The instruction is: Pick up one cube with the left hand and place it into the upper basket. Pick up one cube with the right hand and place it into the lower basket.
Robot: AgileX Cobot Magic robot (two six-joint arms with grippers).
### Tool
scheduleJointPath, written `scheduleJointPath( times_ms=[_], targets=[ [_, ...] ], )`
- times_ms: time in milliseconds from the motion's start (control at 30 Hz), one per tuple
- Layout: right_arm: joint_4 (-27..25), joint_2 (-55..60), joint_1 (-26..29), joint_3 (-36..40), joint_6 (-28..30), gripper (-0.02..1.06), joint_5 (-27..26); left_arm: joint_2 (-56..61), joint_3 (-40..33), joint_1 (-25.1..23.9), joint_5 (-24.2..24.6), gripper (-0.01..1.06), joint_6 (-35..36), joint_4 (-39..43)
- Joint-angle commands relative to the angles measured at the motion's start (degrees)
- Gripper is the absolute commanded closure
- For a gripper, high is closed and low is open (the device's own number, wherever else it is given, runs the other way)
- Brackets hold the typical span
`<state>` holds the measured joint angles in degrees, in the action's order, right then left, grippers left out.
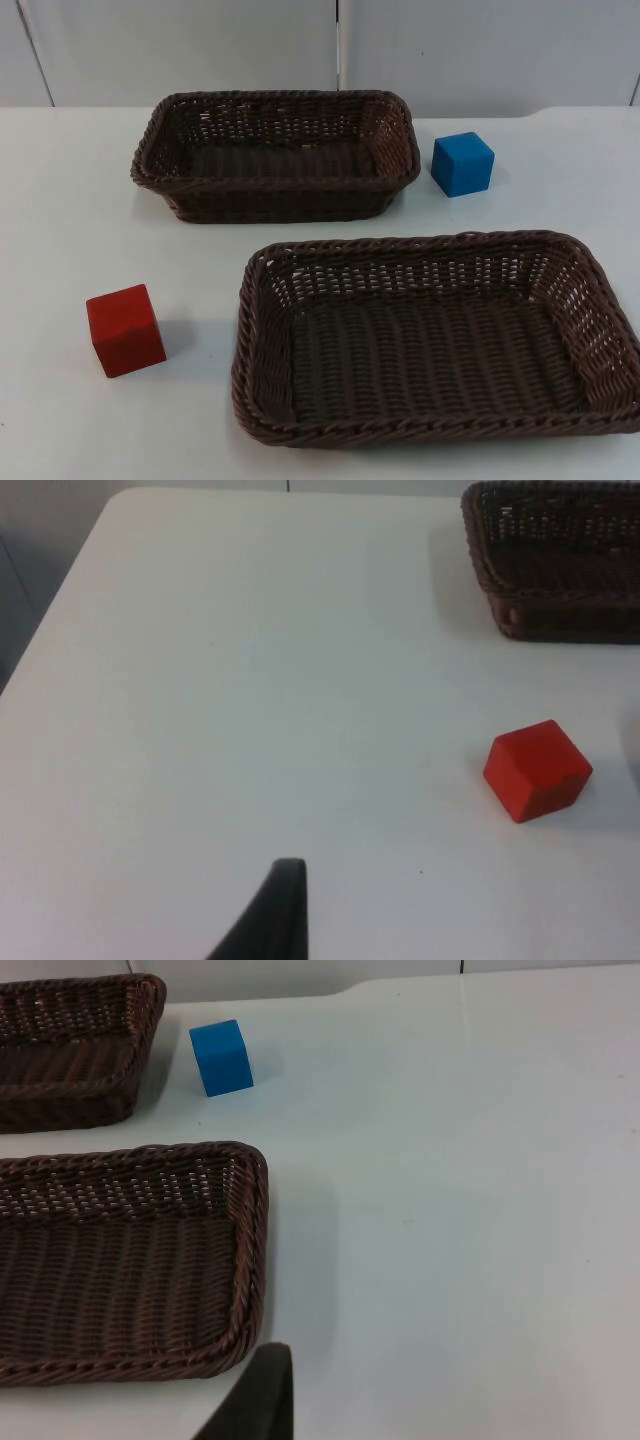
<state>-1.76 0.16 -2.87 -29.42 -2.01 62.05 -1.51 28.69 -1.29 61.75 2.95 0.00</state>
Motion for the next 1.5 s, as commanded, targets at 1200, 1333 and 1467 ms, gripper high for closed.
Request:
scheduleJointPath(
  times_ms=[1200,1333,1467],
  targets=[
    [0.3,-0.16,0.34,-0.09,0.32,-0.01,-0.42,-32.12,1.26,-0.08,-20.52,0.0,-10.44,-11.98],
    [0.3,-0.16,0.34,-0.09,0.32,-0.01,-0.42,-36.68,1.26,-0.08,-23.6,0.0,-16.54,-17.02],
    [0.3,-0.16,0.34,-0.09,0.32,-0.01,-0.42,-40.64,1.26,-0.08,-26.46,0.0,-19.26,-20.66]
  ],
)
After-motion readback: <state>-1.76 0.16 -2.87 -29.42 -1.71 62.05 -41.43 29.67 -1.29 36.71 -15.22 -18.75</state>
